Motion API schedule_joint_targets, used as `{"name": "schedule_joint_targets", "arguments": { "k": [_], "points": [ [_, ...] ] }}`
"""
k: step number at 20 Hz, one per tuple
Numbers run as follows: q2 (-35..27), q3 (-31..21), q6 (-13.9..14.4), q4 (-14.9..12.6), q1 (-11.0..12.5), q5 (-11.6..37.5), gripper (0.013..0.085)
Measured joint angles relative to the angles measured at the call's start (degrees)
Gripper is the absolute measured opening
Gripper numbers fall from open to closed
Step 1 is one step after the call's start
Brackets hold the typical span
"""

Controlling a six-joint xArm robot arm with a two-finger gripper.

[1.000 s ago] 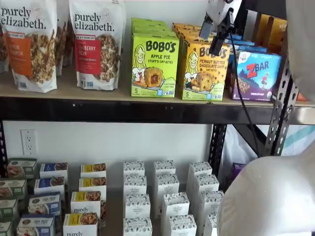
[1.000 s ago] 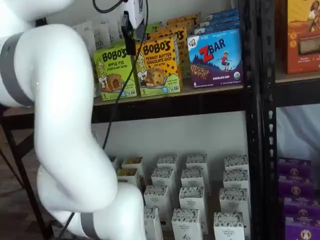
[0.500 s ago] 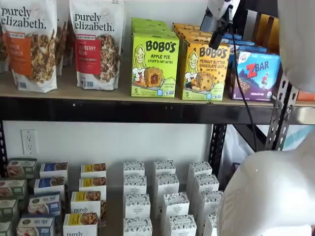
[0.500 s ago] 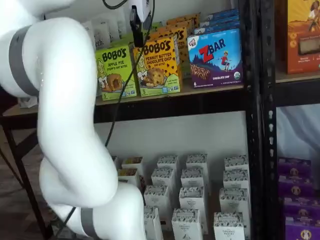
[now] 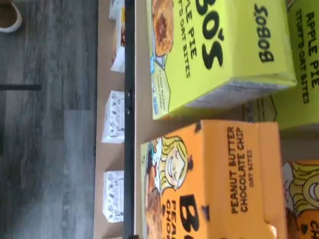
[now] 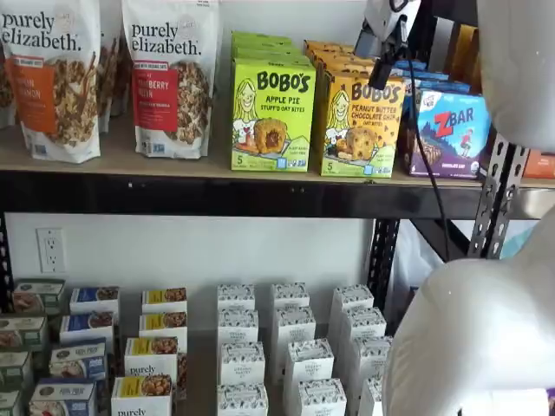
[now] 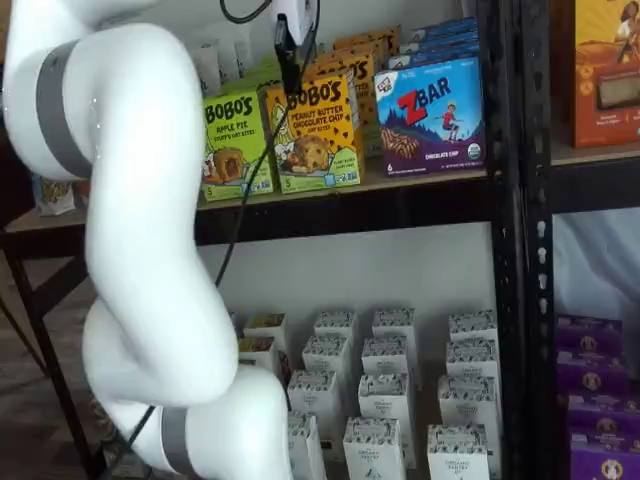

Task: Pick up the orange box on the top shelf, the fifth box from the left

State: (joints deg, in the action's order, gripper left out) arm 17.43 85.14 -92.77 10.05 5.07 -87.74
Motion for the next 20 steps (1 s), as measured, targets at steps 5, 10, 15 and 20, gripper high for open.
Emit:
{"name": "schedule_joint_targets", "arguments": {
  "k": [5, 10, 15, 20],
  "points": [
    [-0.6, -1.0, -0.4, -1.7, -0.2, 1.8, 0.0850],
    [-0.5, -3.0, -0.6, -3.6, -0.6, 3.9, 0.0850],
    [-0.6, -4.1, -0.6, -4.7, -0.9, 4.6, 0.0850],
    [-1.2, -3.8, -0.4, -5.7, -1.2, 3.6, 0.0850]
  ]
}}
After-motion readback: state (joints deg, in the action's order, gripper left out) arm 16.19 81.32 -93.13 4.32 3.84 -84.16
